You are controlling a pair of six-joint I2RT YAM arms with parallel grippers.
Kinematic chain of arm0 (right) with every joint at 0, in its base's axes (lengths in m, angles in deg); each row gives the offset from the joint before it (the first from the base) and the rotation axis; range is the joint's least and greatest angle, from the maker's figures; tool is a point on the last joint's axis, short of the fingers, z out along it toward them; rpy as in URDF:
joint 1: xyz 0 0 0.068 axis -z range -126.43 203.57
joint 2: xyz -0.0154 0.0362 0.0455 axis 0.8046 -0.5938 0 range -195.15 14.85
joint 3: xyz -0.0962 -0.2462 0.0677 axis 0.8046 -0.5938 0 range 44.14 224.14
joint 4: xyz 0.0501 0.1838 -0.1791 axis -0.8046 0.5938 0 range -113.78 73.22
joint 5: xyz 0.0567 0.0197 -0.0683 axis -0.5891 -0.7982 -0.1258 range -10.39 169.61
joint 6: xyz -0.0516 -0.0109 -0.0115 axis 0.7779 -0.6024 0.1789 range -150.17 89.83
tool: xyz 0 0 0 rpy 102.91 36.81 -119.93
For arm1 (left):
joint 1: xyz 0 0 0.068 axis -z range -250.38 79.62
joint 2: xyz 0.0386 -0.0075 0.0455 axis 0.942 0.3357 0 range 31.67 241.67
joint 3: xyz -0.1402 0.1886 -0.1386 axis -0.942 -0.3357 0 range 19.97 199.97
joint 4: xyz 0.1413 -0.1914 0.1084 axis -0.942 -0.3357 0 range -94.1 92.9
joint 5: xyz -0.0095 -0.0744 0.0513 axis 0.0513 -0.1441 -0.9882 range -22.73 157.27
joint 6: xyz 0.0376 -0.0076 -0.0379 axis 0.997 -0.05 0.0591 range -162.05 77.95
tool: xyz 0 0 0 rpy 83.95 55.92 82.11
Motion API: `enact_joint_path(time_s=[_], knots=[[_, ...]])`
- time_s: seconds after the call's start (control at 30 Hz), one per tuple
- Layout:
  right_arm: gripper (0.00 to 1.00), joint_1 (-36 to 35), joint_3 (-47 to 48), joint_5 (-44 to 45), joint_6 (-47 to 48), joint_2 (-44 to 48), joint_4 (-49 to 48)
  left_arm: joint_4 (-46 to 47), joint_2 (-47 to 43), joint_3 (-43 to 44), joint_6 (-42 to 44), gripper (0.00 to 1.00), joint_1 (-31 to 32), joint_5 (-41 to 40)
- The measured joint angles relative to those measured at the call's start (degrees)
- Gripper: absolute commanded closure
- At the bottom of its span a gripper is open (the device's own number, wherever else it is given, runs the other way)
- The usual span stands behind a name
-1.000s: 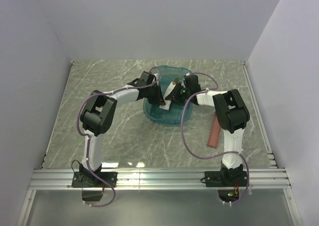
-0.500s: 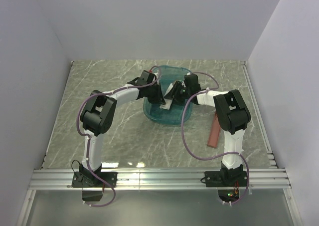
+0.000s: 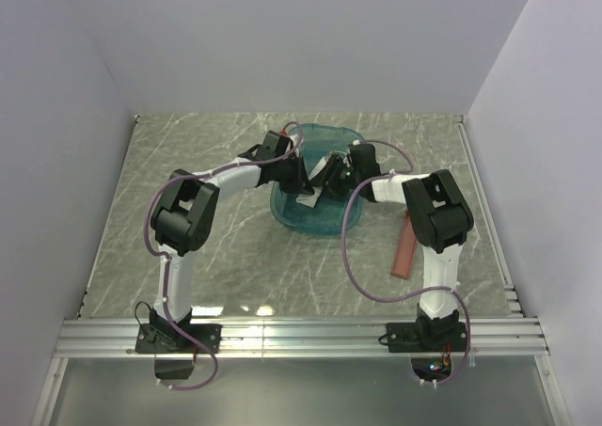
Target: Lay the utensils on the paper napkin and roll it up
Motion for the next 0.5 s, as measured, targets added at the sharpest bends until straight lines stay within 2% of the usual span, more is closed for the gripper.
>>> enact_joint_path(time_s=[0.23,0.5], knots=[[0.41,0.8,-1.1,-2.4,-1.3,-0.3,-5.5,1.2,0.2,0.0,-0.3,0.87,0.0,0.1],[0.39,1.0,-1.2,-2.6,-0.8,-0.4,-5.3,2.0,1.6,0.0,-0.5,0.86,0.0,0.5]])
